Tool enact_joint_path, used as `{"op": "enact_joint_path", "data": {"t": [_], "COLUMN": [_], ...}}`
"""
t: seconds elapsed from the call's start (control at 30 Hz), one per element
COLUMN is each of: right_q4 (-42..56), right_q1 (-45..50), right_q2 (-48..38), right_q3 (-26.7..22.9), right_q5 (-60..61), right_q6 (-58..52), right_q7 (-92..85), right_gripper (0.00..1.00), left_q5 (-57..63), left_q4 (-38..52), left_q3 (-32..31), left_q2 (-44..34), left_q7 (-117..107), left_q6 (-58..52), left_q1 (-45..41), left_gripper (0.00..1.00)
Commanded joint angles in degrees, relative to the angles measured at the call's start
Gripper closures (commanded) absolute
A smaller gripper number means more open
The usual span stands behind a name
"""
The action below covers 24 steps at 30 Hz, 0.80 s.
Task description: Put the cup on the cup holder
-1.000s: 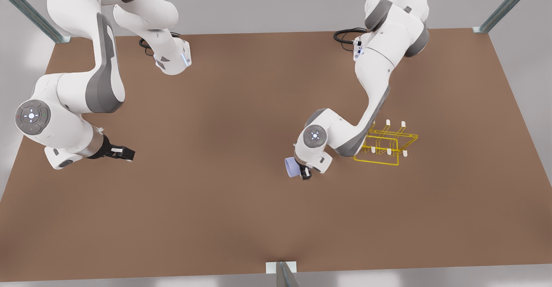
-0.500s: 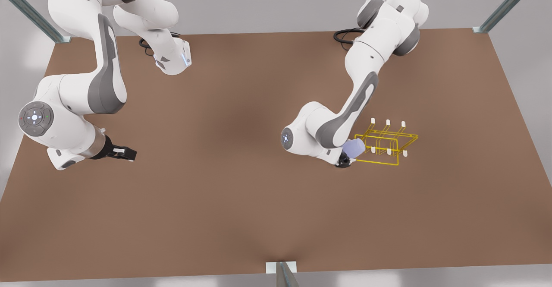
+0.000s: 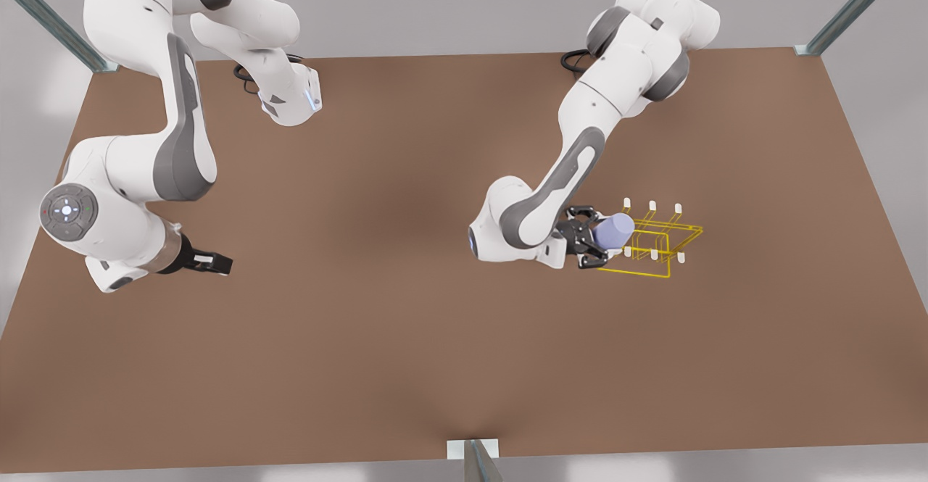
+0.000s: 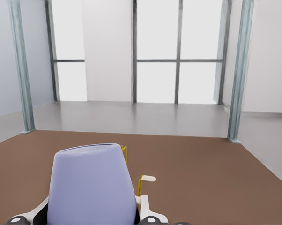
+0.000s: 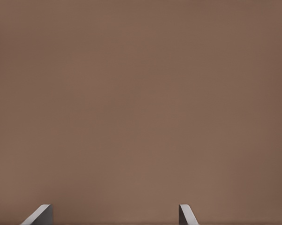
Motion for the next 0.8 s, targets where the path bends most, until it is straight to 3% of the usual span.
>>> {"op": "enact_joint_path", "data": {"t": [0.0,0.27,0.5,0.77], "right_q4": [-0.01,-0.01,-0.01,-0.01], "right_q1": [0.06,0.23,0.32,0.06], "right_q2": [-0.02,0.06,-0.02,-0.11], "right_q3": [0.00,0.00,0.00,0.09], "right_q5": [-0.20,-0.28,-0.28,-1.16], "right_q6": [0.33,1.12,1.12,0.68], "right_q7": [0.07,-0.02,0.07,0.07], "right_gripper": [0.00,0.00,0.00,0.00], "left_q5": [1.25,1.16,1.34,2.57], "left_q4": [0.25,8.95,9.04,7.28], "left_q3": [0.67,6.21,10.69,11.31], "left_q2": [0.31,4.97,5.59,6.03], "left_q7": [4.71,10.42,12.27,11.30], "left_q6": [-1.68,-0.80,0.96,0.70], "left_q1": [-0.32,-2.60,-3.13,-2.60], "left_gripper": [0.20,0.20,0.20,0.20]}}
